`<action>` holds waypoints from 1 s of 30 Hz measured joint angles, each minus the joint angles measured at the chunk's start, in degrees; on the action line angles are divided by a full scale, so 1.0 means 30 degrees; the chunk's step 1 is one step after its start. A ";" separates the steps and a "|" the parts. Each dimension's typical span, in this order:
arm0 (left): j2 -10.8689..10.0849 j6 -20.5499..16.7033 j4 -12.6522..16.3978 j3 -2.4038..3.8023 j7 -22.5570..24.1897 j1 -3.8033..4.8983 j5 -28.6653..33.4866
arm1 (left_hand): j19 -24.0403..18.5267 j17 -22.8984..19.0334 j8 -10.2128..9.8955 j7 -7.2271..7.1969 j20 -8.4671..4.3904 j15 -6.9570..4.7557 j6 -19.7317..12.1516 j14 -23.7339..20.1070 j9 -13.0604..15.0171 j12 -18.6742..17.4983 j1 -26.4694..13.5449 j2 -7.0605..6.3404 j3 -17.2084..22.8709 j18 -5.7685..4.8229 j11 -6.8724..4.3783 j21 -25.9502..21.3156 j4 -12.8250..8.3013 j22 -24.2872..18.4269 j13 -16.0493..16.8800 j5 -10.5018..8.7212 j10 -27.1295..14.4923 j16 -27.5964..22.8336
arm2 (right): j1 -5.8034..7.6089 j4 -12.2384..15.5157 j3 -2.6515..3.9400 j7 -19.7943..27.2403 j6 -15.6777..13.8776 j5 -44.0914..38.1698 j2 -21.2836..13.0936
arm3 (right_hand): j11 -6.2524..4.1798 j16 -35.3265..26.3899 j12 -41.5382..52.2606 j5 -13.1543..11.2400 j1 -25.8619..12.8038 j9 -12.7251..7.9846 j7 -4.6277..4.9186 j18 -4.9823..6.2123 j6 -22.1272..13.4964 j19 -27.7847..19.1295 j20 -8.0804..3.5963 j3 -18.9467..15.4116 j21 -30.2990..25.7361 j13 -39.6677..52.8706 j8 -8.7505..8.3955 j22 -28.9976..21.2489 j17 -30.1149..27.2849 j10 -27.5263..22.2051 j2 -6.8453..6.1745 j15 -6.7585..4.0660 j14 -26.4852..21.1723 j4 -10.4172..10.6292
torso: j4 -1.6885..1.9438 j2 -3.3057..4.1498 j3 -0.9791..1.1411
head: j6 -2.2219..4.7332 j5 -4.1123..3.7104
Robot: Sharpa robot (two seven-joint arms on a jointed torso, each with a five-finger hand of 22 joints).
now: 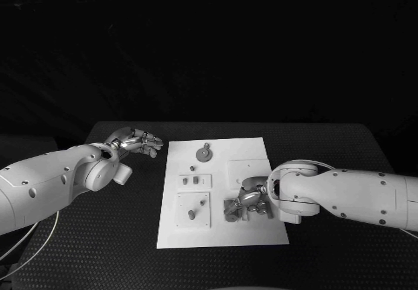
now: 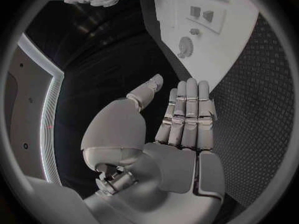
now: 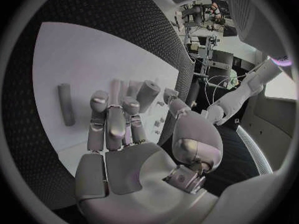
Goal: Assemble the parts on the task board
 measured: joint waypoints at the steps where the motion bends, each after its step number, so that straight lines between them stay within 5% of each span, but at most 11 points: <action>1: 0.0000 0.0000 -0.0001 0.0000 0.0000 0.0000 0.0000 | 0.0000 0.0000 0.0000 0.0000 0.0000 0.0000 -0.0001 0.0000 0.0000 0.0000 0.0000 0.0000 0.0000 0.0000 0.0000 0.0000 0.0000 0.0000 0.0000 0.0000 0.0000 0.0000 | -0.0007 0.0067 0.0000 0.0055 0.0080 -0.0060 -0.0037 | 0.0000 0.0000 0.0000 0.0000 0.0057 0.0027 0.0000 0.0001 -0.0001 -0.0001 0.0001 -0.0065 0.0000 0.0001 0.0000 0.0000 0.0000 0.0000 0.0057 0.0003 -0.0003 -0.0201 | -0.0002 0.0000 0.0000 | 0.0000 0.0004; 8: 0.0008 0.0003 -0.0016 0.0000 0.0000 0.0000 0.0001 | 0.0000 0.0017 0.0000 0.0000 0.0000 0.0000 0.0000 0.0000 0.0000 0.0000 0.0000 0.0000 0.0054 0.0000 0.0000 0.0000 0.0053 0.0016 0.0000 0.0000 0.0000 0.0000 | -0.0012 0.0237 -0.0015 0.0315 0.0705 -0.0315 -0.0132 | 0.0000 0.0000 0.0000 0.0000 0.0828 0.0080 0.0000 -0.0001 -0.0002 -0.0026 0.0026 -0.0522 0.0000 -0.0001 0.0004 0.0000 0.0001 0.0001 0.0827 0.0022 -0.0021 -0.1925 | -0.0005 -0.0002 0.0005 | -0.0016 0.0020; 17: 0.0019 0.0009 -0.0020 0.0000 -0.0001 0.0000 0.0002 | 0.0000 0.0016 0.0000 0.0000 0.0000 0.0000 0.0000 0.0000 0.0000 0.0000 0.0000 0.0000 0.0054 0.0000 0.0001 0.0000 0.0053 0.0015 0.0000 0.0000 0.0000 0.0000 | -0.0015 0.0211 -0.0016 0.0539 0.1036 -0.0637 -0.0112 | 0.0003 0.0001 0.0000 0.0000 0.1286 0.0081 -0.0083 0.0000 0.0089 -0.0026 0.0030 -0.0749 0.0001 -0.0027 0.0004 -0.0001 -0.0008 0.0006 0.1172 0.0025 -0.0023 -0.2572 | -0.0009 -0.0002 0.0005 | -0.0004 0.0015; 21: 0.0019 0.0010 -0.0020 -0.0001 -0.0001 0.0000 0.0002 | 0.0000 0.0035 0.0000 0.0000 0.0000 0.0000 0.0000 0.0001 0.0000 0.0000 0.0000 0.0000 0.0054 0.0000 0.0000 0.0000 0.0053 0.0014 0.0001 0.0000 0.0000 -0.0006 | -0.0014 0.0183 -0.0016 0.0578 0.1043 -0.0805 -0.0103 | -0.0038 0.0001 0.0000 0.0000 0.1756 0.0097 -0.0182 0.0000 0.0189 -0.0022 0.0035 -0.0874 0.0002 -0.0054 0.0081 -0.0001 0.0071 0.0052 0.2029 -0.0049 0.0055 -0.2898 | -0.0007 -0.0002 0.0005 | -0.0004 0.0004; 27: 0.0018 0.0045 -0.0027 -0.0001 -0.0002 0.0000 0.0005 | 0.0001 0.0053 0.0000 0.0000 0.0000 0.0000 0.0000 0.0000 0.0000 0.0000 -0.0073 0.0073 0.0054 0.0001 0.0000 -0.0073 0.0053 0.0032 -0.0016 0.0000 0.0000 -0.0075 | -0.0009 0.0016 -0.0007 0.0583 0.0993 -0.0912 -0.0094 | -0.0232 0.0000 0.0000 0.0000 0.1812 0.0121 -0.0322 0.0010 0.0479 0.0080 0.0131 -0.1267 0.0003 -0.0140 0.0113 0.0000 0.0361 0.0257 0.4299 -0.0151 0.0395 -0.3017 | -0.0005 -0.0002 -0.0005 | -0.0018 0.0002; 30: 0.0015 0.0097 -0.0027 -0.0002 -0.0009 0.0000 0.0011 | 0.0000 0.0052 0.0000 0.0000 0.0000 0.0000 0.0000 0.0000 0.0000 0.0000 -0.0073 0.0073 0.0054 0.0001 0.0000 -0.0073 0.0053 0.0031 -0.0016 0.0000 0.0000 -0.0075 | -0.0007 -0.0077 -0.0003 0.0571 0.0972 -0.0836 -0.0089 | -0.0274 -0.0001 0.0000 -0.0001 0.1905 0.0123 -0.0263 0.0175 0.0614 0.0081 0.0131 -0.1412 0.0003 -0.0159 0.0117 0.0000 0.0500 0.0299 0.4587 -0.0246 0.0536 -0.2995 | -0.0002 0.0000 -0.0004 | -0.0029 0.0002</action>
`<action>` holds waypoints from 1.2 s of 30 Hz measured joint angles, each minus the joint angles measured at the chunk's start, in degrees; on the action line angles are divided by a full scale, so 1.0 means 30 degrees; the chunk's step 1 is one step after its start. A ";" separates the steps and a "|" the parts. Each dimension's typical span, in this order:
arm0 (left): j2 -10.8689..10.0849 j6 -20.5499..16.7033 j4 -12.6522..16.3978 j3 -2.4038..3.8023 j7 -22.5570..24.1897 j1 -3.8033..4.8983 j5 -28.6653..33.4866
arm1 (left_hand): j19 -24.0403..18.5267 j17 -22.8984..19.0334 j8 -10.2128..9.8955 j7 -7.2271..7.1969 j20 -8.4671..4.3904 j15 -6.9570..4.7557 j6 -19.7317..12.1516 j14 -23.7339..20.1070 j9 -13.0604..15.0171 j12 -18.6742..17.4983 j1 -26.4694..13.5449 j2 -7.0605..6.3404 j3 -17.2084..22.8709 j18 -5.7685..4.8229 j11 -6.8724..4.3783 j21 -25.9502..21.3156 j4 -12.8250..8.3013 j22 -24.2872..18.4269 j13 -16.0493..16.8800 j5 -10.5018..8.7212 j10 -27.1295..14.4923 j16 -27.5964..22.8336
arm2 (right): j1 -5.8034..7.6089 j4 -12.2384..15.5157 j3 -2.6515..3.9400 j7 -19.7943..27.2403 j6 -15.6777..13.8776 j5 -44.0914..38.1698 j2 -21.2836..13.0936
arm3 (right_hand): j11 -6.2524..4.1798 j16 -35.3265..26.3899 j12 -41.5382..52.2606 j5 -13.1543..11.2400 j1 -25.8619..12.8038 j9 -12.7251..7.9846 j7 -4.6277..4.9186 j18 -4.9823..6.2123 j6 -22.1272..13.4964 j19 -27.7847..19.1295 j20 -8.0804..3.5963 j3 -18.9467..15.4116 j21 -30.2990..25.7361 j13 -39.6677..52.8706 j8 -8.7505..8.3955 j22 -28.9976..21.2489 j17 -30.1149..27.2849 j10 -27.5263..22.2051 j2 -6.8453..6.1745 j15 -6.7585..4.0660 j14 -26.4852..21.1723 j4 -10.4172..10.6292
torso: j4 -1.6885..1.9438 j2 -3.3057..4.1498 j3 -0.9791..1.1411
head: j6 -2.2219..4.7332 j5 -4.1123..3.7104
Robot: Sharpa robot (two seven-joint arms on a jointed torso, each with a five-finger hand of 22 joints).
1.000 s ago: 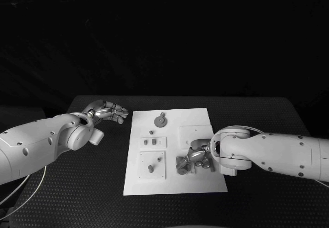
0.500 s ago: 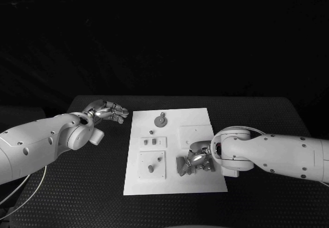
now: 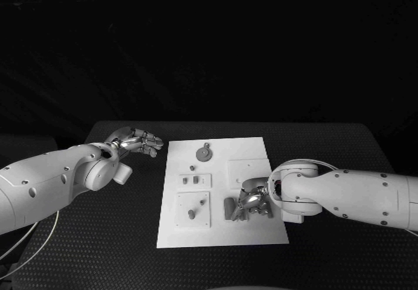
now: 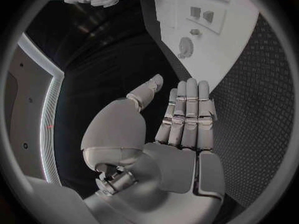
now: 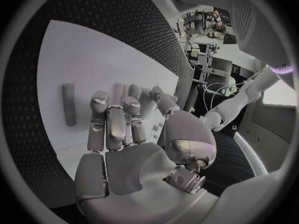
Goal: Assemble the parts on the task board
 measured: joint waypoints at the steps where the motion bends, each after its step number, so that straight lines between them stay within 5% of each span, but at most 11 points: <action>1: 0.0000 0.0014 0.0000 0.0000 -0.0002 0.0000 0.0001 | 0.0000 0.0000 0.0000 0.0000 0.0000 0.0000 0.0000 0.0000 0.0000 0.0000 0.0000 0.0000 0.0000 0.0000 0.0000 0.0000 0.0000 0.0000 0.0000 0.0000 0.0000 0.0000 | 0.0000 -0.0010 0.0000 -0.0005 -0.0007 0.0037 0.0005 | -0.0032 0.0001 0.0000 0.0000 -0.0056 -0.0010 -0.0009 0.0004 0.0034 0.0000 0.0001 -0.0051 0.0000 -0.0013 -0.0001 0.0000 0.0047 0.0097 0.0092 0.0015 0.0058 0.0049 | 0.0000 0.0002 -0.0002 | -0.0002 -0.0002; 12: 0.0011 0.0079 0.0000 0.0000 -0.0015 0.0000 0.0008 | 0.0000 0.0017 0.0000 0.0000 0.0000 0.0000 0.0000 0.0000 -0.0017 0.0000 0.0000 0.0000 0.0000 -0.0001 0.0000 0.0000 0.0000 -0.0002 0.0001 0.0000 0.0000 0.0000 | -0.0028 -0.0040 -0.0028 -0.0176 -0.0057 0.0358 0.0190 | -0.0233 0.0001 -0.0002 -0.0001 0.0239 -0.0024 -0.0168 0.0019 0.0443 0.0224 -0.0091 -0.0335 0.0000 -0.0040 0.0094 -0.0001 0.0294 0.0432 0.0575 -0.0130 0.0339 -0.0028 | -0.0002 0.0004 -0.0009 | -0.0029 -0.0015; 22: 0.0004 0.0089 0.0004 0.0000 -0.0029 0.0000 0.0012 | 0.0000 0.0035 0.0000 0.0000 0.0000 0.0000 0.0000 0.0000 -0.0017 0.0000 0.0000 0.0000 0.0000 -0.0001 0.0000 0.0000 0.0000 0.0014 0.0002 0.0000 0.0000 0.0000 | -0.0017 -0.0075 -0.0018 -0.0332 -0.0016 0.0293 0.0290 | -0.0166 -0.0072 -0.0002 0.0000 0.3152 -0.0059 -0.0152 0.0034 0.0509 0.0243 -0.0104 -0.0814 0.0000 -0.0038 0.0094 0.0000 0.0292 0.0499 -0.1501 -0.0110 0.0374 -0.0085 | -0.0002 0.0004 -0.0007 | -0.0033 -0.0020; 29: 0.0028 0.0102 -0.0018 0.0000 -0.0050 0.0000 0.0014 | 0.0000 0.0083 0.0000 0.0000 0.0001 0.0000 0.0000 0.0000 -0.0016 0.0000 0.0000 0.0000 0.0000 -0.0001 0.0000 0.0001 0.0000 0.0036 0.0003 0.0000 0.0000 -0.0075 | -0.0017 -0.0074 -0.0017 -0.0352 0.0016 0.0093 0.0369 | -0.0164 -0.0152 -0.0097 0.0000 0.4342 -0.0132 -0.0133 0.0035 0.0531 0.0243 -0.0102 -0.1102 0.0000 -0.0020 0.0094 0.0000 0.0080 0.0501 -0.2336 -0.0108 0.0375 -0.0002 | -0.0002 0.0005 -0.0007 | -0.0035 -0.0062; 36: 0.0061 0.0118 -0.0012 0.0000 -0.0062 0.0000 0.0016 | 0.0000 0.0084 0.0000 0.0000 0.0000 -0.0001 0.0000 0.0000 -0.0015 0.0000 0.0001 0.0000 0.0000 0.0000 0.0000 0.0000 0.0000 0.0035 0.0003 0.0000 0.0000 -0.0075 | -0.0015 -0.0083 -0.0015 -0.0305 0.0043 -0.0014 0.0372 | -0.0163 -0.0152 -0.0155 0.0000 0.3951 -0.0186 -0.0132 0.0040 0.0532 0.0242 -0.0099 -0.1232 -0.0099 -0.0020 0.0013 0.0000 -0.0032 0.0501 -0.2917 -0.0034 0.0302 0.0023 | -0.0015 0.0009 -0.0002 | -0.0046 -0.0093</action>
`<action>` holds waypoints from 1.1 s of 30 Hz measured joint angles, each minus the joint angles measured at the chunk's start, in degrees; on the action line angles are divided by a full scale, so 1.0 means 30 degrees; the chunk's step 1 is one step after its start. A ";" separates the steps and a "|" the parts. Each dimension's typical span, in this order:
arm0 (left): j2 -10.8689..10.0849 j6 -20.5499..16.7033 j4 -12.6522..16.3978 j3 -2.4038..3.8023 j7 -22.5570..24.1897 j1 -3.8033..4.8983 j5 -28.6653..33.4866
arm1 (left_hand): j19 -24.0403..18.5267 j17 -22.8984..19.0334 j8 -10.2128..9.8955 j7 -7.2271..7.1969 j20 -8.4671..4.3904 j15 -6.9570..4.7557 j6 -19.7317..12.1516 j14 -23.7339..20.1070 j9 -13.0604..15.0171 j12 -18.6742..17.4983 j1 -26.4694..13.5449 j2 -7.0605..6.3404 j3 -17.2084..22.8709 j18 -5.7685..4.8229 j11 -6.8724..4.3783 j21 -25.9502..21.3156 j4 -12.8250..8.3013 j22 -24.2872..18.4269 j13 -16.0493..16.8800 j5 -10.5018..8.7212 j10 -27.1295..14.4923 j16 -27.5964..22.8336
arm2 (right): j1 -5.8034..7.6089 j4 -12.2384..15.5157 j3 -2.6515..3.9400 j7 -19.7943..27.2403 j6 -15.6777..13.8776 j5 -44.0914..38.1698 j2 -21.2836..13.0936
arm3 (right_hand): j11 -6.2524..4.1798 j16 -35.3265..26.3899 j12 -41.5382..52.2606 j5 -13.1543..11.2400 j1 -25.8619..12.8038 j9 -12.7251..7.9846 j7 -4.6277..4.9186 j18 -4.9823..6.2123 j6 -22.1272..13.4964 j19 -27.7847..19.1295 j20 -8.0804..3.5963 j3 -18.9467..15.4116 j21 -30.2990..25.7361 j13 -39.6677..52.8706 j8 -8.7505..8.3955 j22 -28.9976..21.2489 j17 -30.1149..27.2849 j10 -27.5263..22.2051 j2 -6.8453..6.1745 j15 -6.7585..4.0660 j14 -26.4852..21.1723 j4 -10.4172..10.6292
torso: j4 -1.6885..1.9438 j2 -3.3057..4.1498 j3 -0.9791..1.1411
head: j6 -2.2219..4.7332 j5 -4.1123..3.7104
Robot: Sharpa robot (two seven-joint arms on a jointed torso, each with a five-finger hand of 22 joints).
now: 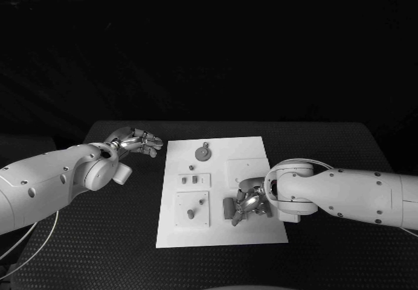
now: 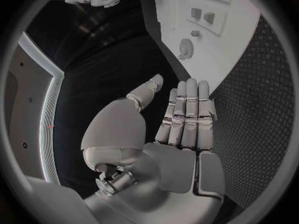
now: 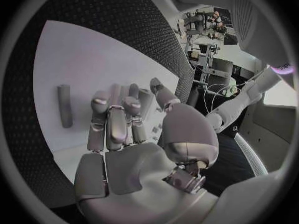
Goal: Assemble the parts on the task board
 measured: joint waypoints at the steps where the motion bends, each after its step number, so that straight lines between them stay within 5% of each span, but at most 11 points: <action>1: -0.0006 0.0001 0.0000 0.0000 -0.0001 0.0000 0.0000 | 0.0000 0.0014 0.0000 0.0000 0.0000 0.0000 0.0000 0.0000 0.0000 0.0000 0.0000 0.0000 0.0000 -0.0001 0.0000 0.0000 0.0000 -0.0001 0.0000 0.0000 0.0000 0.0000 | 0.0000 0.0003 0.0000 0.0003 -0.0002 -0.0007 -0.0007 | 0.0000 0.0000 -0.0011 0.0000 0.0001 0.0001 0.0000 0.0000 0.0000 0.0000 0.0000 0.0000 0.0000 0.0000 0.0000 0.0001 0.0002 0.0000 0.0000 0.0000 0.0000 0.0000 | 0.0002 0.0000 0.0000 | 0.0000 -0.0002; 6: -0.0042 0.0003 0.0000 0.0000 -0.0008 0.0000 0.0002 | 0.0000 0.0018 0.0000 0.0000 0.0000 0.0000 0.0000 0.0000 0.0001 0.0000 0.0000 0.0000 0.0000 0.0000 0.0000 0.0000 0.0000 -0.0002 0.0000 0.0000 0.0000 0.0000 | 0.0000 0.0015 0.0000 0.0006 -0.0067 -0.0030 -0.0032 | 0.0001 0.0000 -0.0011 0.0000 -0.0906 -0.0032 0.0000 0.0004 0.0000 0.0089 0.0089 0.0174 -0.0092 0.0027 0.0000 0.0000 0.0124 0.0001 0.0132 0.0000 0.0000 0.0297 | 0.0018 -0.0002 0.0000 | -0.0029 0.0009; 12: -0.0047 0.0014 0.0003 0.0000 -0.0018 0.0000 0.0004 | 0.0000 0.0017 -0.0001 0.0000 0.0000 0.0000 0.0000 0.0000 0.0001 0.0000 0.0000 0.0000 0.0000 -0.0001 0.0000 0.0000 0.0000 0.0015 0.0001 0.0000 0.0000 0.0000 | 0.0000 -0.0010 0.0004 -0.0028 -0.0190 -0.0050 -0.0047 | 0.0032 0.0000 -0.0011 0.0000 -0.2522 -0.0033 -0.0090 0.0080 0.0100 0.0136 0.0134 0.0302 -0.0112 0.0052 0.0006 0.0000 0.0307 0.0033 0.1015 -0.0062 0.0076 0.0987 | 0.0016 -0.0004 0.0002 | -0.0031 0.0040; 16: -0.0047 0.0023 0.0005 0.0000 -0.0022 0.0000 0.0004 | 0.0000 0.0035 0.0000 0.0000 0.0000 0.0000 0.0000 0.0000 0.0001 0.0000 0.0000 0.0000 0.0000 0.0000 0.0001 0.0000 0.0000 0.0014 0.0001 0.0000 0.0000 0.0000 | 0.0002 -0.0040 0.0005 -0.0039 -0.0208 -0.0072 -0.0051 | -0.0068 0.0000 -0.0011 0.0000 -0.3177 -0.0060 -0.0091 0.0084 0.0249 0.0241 0.0095 0.0378 -0.0112 0.0078 0.0005 0.0000 0.0388 0.0139 0.2189 -0.0105 0.0172 0.1039 | 0.0015 -0.0004 0.0004 | -0.0016 0.0048; 21: -0.0054 0.0035 0.0004 0.0000 -0.0026 0.0000 0.0005 | 0.0000 0.0034 0.0000 0.0000 0.0000 0.0000 0.0000 0.0000 0.0002 0.0000 0.0000 0.0000 0.0000 0.0000 0.0000 -0.0074 0.0000 0.0013 0.0001 0.0000 0.0000 0.0000 | 0.0005 -0.0046 0.0005 -0.0040 -0.0204 -0.0081 -0.0051 | -0.0042 0.0000 -0.0010 0.0004 -0.3541 -0.0031 -0.0089 0.0089 0.0257 0.0242 0.0094 0.0523 -0.0112 0.0116 0.0003 0.0000 0.0408 0.0166 0.3803 -0.0134 0.0202 0.0103 | 0.0013 -0.0007 0.0004 | -0.0013 0.0049; 23: -0.0056 0.0040 0.0004 0.0000 -0.0028 0.0000 0.0006 | 0.0000 0.0051 -0.0001 0.0000 0.0000 0.0000 0.0000 0.0000 0.0002 0.0000 0.0000 0.0000 0.0000 0.0000 0.0000 -0.0074 0.0000 0.0013 0.0001 0.0000 0.0000 0.0000 | 0.0008 -0.0046 0.0006 -0.0039 -0.0197 -0.0081 -0.0051 | -0.0038 0.0001 -0.0011 0.0074 -0.3421 -0.0027 -0.0086 0.0087 0.0261 0.0240 0.0094 0.0597 -0.0112 0.0128 0.0003 0.0000 0.0408 0.0169 0.3899 -0.0134 0.0203 -0.0014 | 0.0013 -0.0007 0.0005 | -0.0015 0.0049; 33: -0.0057 0.0061 0.0001 0.0000 -0.0036 0.0000 0.0010 | 0.0000 0.0050 0.0000 0.0000 0.0000 0.0000 0.0000 0.0000 0.0002 0.0000 0.0000 0.0000 0.0000 0.0000 0.0000 -0.0074 0.0000 0.0029 0.0002 0.0000 0.0000 -0.0072 | 0.0033 -0.0029 0.0035 0.0023 -0.0201 -0.0082 -0.0052 | -0.0036 0.0000 -0.0011 0.0073 -0.1394 0.0035 -0.0062 0.0089 0.0289 0.0130 -0.0007 0.0464 0.0075 0.0188 0.0002 0.0000 0.0419 0.0171 0.2825 -0.0131 0.0204 -0.0093 | 0.0015 -0.0009 0.0005 | -0.0027 0.0049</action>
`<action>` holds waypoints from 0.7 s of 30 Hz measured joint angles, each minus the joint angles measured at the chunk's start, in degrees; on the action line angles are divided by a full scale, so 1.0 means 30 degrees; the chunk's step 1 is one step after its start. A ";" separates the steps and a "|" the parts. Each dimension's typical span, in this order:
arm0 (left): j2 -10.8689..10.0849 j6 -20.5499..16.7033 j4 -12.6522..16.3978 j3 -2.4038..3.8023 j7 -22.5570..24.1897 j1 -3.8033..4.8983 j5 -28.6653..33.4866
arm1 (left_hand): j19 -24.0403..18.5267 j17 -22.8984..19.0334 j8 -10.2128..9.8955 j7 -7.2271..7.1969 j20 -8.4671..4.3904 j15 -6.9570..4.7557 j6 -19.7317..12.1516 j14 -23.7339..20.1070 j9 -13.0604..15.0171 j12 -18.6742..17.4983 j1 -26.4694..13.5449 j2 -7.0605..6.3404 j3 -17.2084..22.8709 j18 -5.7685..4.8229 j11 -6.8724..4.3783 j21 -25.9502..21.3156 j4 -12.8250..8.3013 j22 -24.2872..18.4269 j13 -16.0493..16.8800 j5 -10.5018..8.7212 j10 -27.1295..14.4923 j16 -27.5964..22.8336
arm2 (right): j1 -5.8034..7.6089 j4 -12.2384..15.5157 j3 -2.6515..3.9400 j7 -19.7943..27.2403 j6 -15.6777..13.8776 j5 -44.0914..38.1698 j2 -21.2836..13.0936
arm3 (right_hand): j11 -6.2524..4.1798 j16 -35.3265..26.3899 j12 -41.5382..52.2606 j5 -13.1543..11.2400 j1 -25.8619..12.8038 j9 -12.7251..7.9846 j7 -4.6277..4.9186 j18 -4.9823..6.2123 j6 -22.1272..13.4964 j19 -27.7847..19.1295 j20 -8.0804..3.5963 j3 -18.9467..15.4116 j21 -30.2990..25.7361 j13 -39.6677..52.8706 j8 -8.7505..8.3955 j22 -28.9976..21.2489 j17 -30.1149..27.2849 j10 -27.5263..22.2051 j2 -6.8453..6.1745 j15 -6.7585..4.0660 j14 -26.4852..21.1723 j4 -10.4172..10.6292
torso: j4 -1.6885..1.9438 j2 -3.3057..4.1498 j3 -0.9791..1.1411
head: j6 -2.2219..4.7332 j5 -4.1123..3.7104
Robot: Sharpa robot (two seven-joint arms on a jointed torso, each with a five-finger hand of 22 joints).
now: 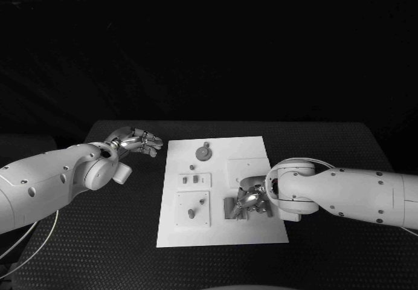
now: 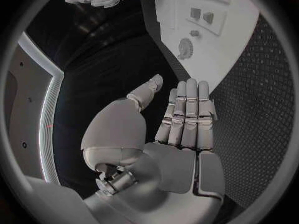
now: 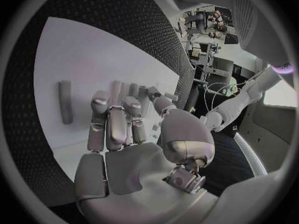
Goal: Assemble the parts on the task board
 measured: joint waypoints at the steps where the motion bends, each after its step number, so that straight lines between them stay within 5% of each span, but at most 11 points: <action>1: 0.0000 0.0004 0.0000 0.0000 -0.0002 0.0000 0.0000 | 0.0000 0.0000 0.0000 0.0000 0.0000 0.0000 0.0000 0.0000 0.0000 0.0000 0.0000 0.0000 0.0000 0.0000 0.0000 0.0000 0.0000 0.0000 0.0000 0.0000 0.0000 0.0000 | -0.0001 0.0000 -0.0002 0.0003 -0.0004 -0.0001 -0.0014 | 0.0000 0.0000 0.0000 0.0000 -0.0038 0.0000 0.0001 0.0002 0.0000 0.0000 0.0001 -0.0048 0.0000 0.0000 0.0000 0.0000 -0.0011 0.0000 -0.0160 0.0000 0.0000 0.0046 | 0.0000 0.0000 0.0000 | 0.0000 0.0000; 11: 0.0014 0.0075 -0.0039 0.0000 -0.0003 0.0000 0.0004 | 0.0000 0.0078 0.0000 0.0000 0.0000 0.0000 0.0000 0.0000 0.0001 0.0000 0.0000 0.0000 -0.0005 -0.0001 0.0000 0.0000 0.0005 0.0030 -0.0021 0.0000 0.0000 0.0000 | 0.0035 0.0195 -0.0037 0.0416 -0.0286 0.0215 -0.0489 | 0.0002 -0.0168 -0.0170 0.0001 -0.2598 -0.0085 0.0011 0.0002 -0.0005 0.0000 0.0004 0.0031 -0.0209 -0.0001 -0.0087 0.0000 -0.0256 0.0002 -0.2083 0.0005 0.0001 0.1274 | 0.0002 0.0000 -0.0004 | 0.0070 -0.0081; 21: 0.0015 0.0161 -0.0069 -0.0003 0.0000 0.0000 0.0006 | 0.0000 0.0109 0.0000 0.0000 0.0000 0.0000 0.0000 0.0000 0.0000 0.0000 -0.0189 -0.0017 -0.0100 0.0000 0.0000 0.0000 0.0100 0.0048 -0.0020 0.0000 0.0000 -0.0076 | 0.0843 0.0986 0.0064 0.1780 -0.1413 0.0806 -0.1512 | 0.0104 -0.0167 -0.0204 0.0001 -0.3132 -0.0121 0.0221 -0.0003 -0.0585 0.0174 -0.0165 0.0519 -0.0259 0.0047 -0.0423 0.0000 -0.0006 0.0099 -0.2618 0.0093 0.0029 0.1593 | -0.0009 -0.0004 0.0005 | 0.0211 -0.0101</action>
